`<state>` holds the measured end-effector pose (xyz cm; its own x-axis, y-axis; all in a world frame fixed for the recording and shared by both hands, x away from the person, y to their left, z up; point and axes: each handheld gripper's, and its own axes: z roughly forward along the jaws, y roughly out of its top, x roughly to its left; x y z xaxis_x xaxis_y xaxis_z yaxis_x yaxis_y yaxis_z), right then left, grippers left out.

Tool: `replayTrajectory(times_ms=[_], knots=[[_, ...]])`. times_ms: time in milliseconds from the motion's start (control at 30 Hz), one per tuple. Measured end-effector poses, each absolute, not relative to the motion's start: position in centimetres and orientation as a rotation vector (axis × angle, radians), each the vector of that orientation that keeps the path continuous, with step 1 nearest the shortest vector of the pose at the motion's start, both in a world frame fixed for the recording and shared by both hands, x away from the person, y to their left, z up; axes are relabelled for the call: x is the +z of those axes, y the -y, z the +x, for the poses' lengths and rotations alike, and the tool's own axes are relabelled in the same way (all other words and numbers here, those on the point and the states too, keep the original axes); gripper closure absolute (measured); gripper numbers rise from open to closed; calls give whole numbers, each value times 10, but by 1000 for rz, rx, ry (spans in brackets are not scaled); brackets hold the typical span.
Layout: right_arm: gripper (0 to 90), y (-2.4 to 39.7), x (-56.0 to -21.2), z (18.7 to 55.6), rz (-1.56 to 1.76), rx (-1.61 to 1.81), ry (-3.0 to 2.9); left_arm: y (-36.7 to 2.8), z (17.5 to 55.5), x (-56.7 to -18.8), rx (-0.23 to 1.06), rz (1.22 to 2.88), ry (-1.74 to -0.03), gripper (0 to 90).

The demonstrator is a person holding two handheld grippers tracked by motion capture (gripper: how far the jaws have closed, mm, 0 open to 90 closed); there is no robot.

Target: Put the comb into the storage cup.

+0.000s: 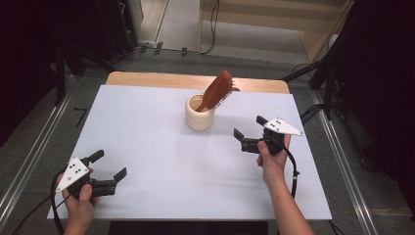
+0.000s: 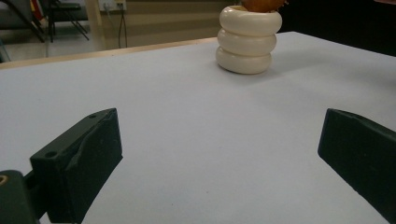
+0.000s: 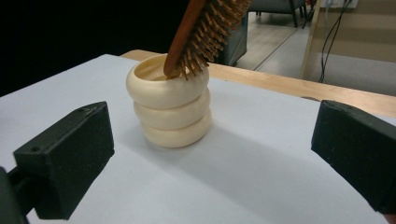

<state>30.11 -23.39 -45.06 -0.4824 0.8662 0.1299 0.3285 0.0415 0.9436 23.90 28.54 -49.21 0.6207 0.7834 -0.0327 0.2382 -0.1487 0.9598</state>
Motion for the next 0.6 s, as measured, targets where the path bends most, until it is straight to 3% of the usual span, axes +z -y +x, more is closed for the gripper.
replayTrajectory(times_ms=[600], knots=[[0,253,-462,271,1176,1445,-1856,-286,239,-492,592,1699,-846,0]])
